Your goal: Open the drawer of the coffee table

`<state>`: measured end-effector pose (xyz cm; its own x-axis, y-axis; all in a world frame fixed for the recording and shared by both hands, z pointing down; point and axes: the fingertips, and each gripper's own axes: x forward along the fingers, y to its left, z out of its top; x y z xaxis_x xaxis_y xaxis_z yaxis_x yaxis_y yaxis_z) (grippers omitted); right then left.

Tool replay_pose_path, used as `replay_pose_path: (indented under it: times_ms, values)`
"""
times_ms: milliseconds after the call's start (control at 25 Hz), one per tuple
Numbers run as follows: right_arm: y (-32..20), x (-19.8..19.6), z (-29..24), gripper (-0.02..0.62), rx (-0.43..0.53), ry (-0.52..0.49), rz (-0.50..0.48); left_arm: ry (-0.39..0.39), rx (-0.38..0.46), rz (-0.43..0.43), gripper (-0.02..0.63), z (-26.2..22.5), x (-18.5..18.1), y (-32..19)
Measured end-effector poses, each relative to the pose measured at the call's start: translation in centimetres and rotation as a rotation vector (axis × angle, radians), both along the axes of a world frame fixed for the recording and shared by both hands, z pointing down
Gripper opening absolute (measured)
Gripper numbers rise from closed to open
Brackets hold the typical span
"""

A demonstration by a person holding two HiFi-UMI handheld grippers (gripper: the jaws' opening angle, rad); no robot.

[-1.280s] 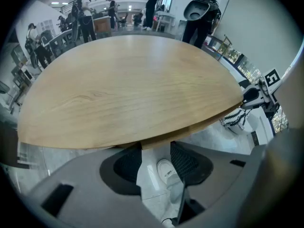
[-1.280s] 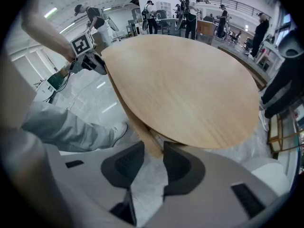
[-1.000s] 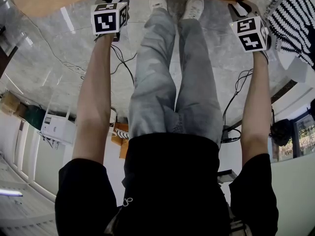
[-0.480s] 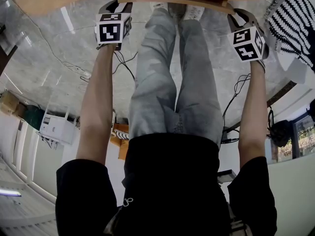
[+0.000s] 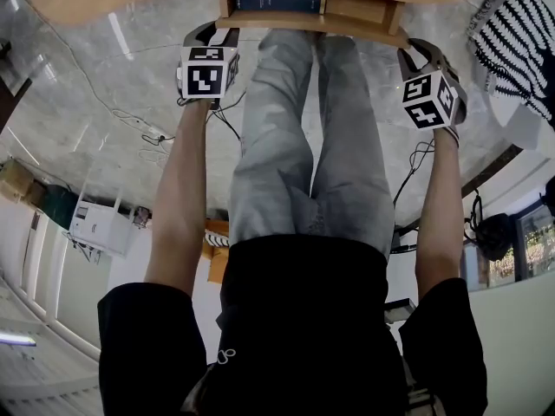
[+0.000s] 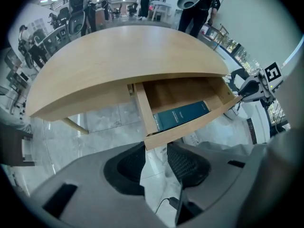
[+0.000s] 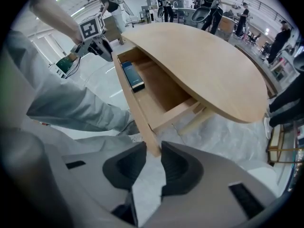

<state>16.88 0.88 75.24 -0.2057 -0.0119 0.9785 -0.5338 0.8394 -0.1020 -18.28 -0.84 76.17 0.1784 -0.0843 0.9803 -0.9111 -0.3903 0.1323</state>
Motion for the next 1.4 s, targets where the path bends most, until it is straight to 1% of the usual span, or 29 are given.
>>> replay_pose_path:
  times_ms: [440,880,1400]
  values:
    - [5.0,-0.5,-0.5,0.086,-0.074,0.008,-0.055,-0.020,-0.065,0.012,0.137,-0.5,-0.5,4.7]
    - [9.0,-0.7,0.0,0.087,-0.145,0.020,-0.067,-0.039,-0.146,0.028,0.135,0.0,-0.9,9.2]
    - [10.4,-1.2,2.5,0.087,-0.199,0.052,-0.075,-0.053,-0.227,0.079,0.133,2.7,-1.4,10.6]
